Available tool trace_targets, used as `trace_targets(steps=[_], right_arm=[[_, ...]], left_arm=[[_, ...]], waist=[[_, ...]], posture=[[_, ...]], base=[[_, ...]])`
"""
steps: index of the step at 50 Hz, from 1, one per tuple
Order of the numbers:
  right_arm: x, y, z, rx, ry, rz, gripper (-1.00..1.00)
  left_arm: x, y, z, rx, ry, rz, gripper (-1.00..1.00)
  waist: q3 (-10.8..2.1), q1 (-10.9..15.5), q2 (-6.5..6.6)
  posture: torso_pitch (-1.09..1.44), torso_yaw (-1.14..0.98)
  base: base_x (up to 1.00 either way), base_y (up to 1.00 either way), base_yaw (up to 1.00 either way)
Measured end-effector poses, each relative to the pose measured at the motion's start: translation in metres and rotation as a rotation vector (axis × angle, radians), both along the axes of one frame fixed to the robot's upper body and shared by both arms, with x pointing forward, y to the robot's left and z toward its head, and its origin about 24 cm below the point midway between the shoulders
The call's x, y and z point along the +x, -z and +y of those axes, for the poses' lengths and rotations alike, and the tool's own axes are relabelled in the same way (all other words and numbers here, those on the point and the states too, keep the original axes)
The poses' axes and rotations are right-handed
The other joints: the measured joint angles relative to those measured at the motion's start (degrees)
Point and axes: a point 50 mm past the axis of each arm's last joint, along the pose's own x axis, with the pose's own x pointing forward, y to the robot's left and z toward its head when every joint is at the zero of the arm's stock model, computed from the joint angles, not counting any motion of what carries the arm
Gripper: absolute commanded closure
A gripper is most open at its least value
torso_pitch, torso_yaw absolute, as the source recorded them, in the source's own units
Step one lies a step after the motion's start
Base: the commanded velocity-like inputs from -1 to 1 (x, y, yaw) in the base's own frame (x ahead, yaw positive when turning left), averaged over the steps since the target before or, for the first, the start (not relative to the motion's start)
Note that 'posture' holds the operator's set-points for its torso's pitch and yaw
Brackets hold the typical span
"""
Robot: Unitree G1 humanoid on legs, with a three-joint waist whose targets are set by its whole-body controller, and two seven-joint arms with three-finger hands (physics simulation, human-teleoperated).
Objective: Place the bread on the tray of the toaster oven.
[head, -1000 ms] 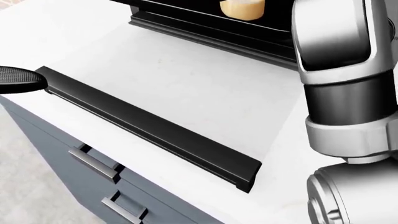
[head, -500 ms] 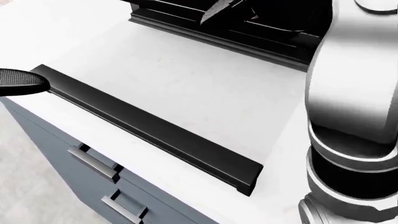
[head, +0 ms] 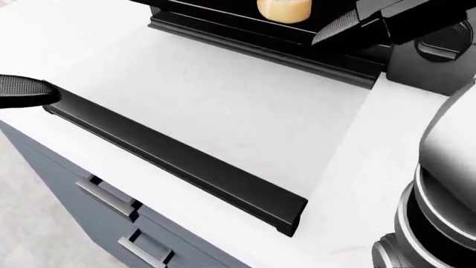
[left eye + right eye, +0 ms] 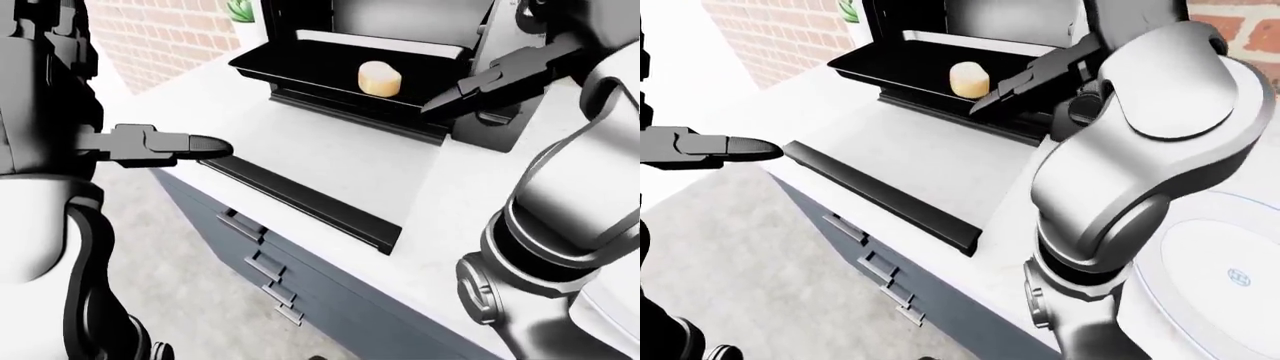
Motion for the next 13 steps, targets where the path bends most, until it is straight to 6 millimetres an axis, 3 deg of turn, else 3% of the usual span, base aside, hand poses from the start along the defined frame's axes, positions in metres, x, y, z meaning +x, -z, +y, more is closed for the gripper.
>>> trace_targets(steps=[13], right_arm=[[-0.012, 0.001, -0.009, 0.015, 0.035, -0.004, -1.0]], left_arm=[[0.001, 0.001, 0.0, 0.001, -0.001, 0.001, -1.0]], waist=[[0.0, -0.14, -0.15]], posture=[[0.0, 0.45]], base=[[0.0, 0.0, 0.0]])
